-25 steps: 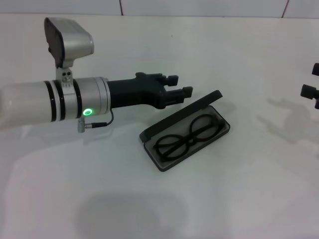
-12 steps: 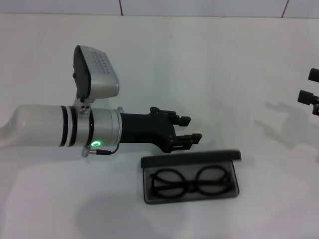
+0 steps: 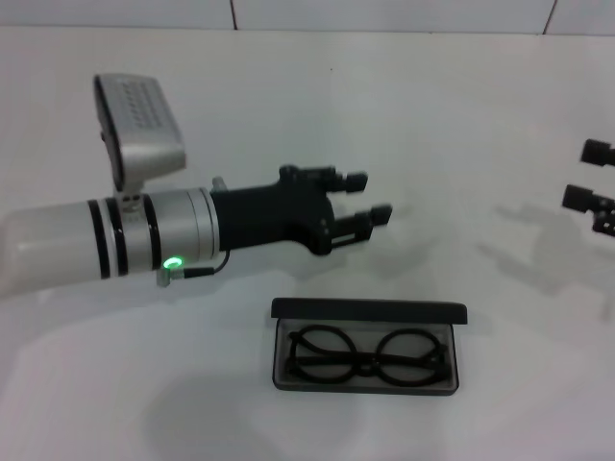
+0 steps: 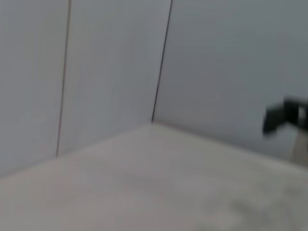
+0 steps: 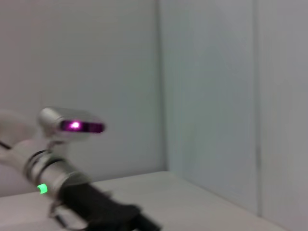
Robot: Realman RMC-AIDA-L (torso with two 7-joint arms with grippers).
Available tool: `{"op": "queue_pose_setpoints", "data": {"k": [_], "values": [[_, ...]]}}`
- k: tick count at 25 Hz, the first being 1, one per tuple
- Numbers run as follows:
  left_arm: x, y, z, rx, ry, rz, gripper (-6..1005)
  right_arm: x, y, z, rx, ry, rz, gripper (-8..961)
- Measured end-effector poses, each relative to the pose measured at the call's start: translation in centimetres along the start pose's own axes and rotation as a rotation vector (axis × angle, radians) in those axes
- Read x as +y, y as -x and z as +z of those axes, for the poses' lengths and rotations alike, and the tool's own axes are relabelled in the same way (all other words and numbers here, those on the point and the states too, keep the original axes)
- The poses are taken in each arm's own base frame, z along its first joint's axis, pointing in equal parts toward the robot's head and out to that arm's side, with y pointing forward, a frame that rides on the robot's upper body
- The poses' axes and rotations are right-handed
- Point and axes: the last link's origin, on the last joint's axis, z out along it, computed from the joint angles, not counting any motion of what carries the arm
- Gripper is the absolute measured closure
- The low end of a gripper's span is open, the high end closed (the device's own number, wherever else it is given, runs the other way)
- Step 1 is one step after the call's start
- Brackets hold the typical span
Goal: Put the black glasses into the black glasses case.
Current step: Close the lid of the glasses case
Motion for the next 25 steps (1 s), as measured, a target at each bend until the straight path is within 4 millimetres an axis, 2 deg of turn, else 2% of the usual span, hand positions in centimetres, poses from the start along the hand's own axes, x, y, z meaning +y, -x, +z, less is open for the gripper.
{"op": "queue_pose_setpoints", "data": {"k": [1,5,10,13,25], "values": [[0.0,-0.9,-0.3,0.06,0.009,-0.012,453,0.3,0.1,0.3,0.007,0.031,-0.007,400],[0.1,-1.8,-0.7,0.114,0.03,-0.017,453,1.4,0.1,2.5,0.056,0.167,-0.034,402],[-0.4,-2.5,-0.9,0.153,0.01,-0.021,453,2.1,-0.3,6.9,0.159,0.309,-0.09,404],[-0.4,-2.7,-0.9,0.156,0.009,-0.017,453,2.5,-0.5,8.6,0.208,0.353,-0.119,405],[-0.5,-2.7,-0.8,0.152,0.009,-0.009,452,4.3,-1.1,10.4,0.349,0.522,-0.189,410]]}}
